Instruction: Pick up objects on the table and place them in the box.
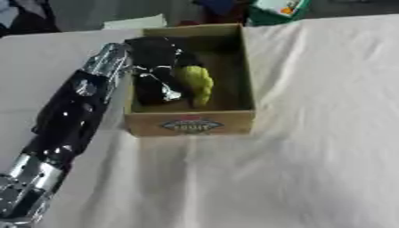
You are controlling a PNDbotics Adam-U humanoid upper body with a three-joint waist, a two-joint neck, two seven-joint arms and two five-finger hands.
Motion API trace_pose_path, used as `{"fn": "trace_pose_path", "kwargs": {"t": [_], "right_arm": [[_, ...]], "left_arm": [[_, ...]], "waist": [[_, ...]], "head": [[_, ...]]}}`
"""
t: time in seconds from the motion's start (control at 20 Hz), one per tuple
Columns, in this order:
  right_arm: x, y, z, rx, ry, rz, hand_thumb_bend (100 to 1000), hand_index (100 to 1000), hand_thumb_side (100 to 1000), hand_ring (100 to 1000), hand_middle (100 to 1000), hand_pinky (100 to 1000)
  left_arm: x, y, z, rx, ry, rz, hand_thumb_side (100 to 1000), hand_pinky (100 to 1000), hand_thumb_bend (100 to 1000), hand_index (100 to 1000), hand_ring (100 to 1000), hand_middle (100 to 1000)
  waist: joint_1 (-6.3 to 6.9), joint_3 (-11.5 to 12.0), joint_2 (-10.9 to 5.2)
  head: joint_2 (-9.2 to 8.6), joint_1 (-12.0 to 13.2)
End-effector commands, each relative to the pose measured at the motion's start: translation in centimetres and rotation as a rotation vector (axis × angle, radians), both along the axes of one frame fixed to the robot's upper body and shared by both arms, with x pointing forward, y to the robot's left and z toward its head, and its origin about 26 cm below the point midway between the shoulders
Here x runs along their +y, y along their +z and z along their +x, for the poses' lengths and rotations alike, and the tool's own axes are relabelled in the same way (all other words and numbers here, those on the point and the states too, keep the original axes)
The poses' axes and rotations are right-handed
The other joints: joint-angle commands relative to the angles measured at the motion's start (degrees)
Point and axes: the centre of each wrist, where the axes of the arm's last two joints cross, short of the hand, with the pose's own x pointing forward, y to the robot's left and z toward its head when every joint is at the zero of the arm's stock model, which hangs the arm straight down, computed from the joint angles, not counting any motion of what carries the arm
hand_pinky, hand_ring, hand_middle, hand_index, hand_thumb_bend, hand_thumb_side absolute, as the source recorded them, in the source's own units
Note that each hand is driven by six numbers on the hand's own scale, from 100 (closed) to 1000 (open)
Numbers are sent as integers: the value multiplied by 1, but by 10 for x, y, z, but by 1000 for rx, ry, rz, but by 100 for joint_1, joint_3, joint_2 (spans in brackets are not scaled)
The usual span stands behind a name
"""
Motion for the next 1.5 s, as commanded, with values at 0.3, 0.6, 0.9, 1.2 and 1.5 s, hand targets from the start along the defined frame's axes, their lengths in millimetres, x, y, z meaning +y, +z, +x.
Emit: {"fn": "trace_pose_path", "kwargs": {"t": [0.3,0.6,0.9,1.2,1.5], "right_arm": [[-1,6,-3,-18,0,19,100,975,1000,773,771,891],[-5,3,-3,-9,-20,38,100,972,1000,775,772,889],[-20,-2,-3,-6,-116,80,100,970,1000,776,772,888],[-31,-8,-4,1,-202,117,100,969,1000,777,773,887],[-37,-11,-5,5,-254,142,100,968,1000,777,772,886]], "left_arm": [[-5,38,-13,-215,-62,-174,1000,657,635,1000,839,789],[-7,45,-22,-330,-128,-348,941,580,147,915,757,673],[-6,36,-40,-457,-163,-565,887,541,100,877,702,612],[-16,3,-61,-507,-201,-736,818,479,100,832,628,549],[-25,-32,-87,-541,-210,-922,763,447,100,803,592,520]], "waist": [[-91,34,-266],[-155,180,-403],[-262,561,-592],[-383,953,-746],[-461,1256,-816]], "head": [[23,25],[109,-94],[319,-509],[458,-915],[497,-1269]]}}
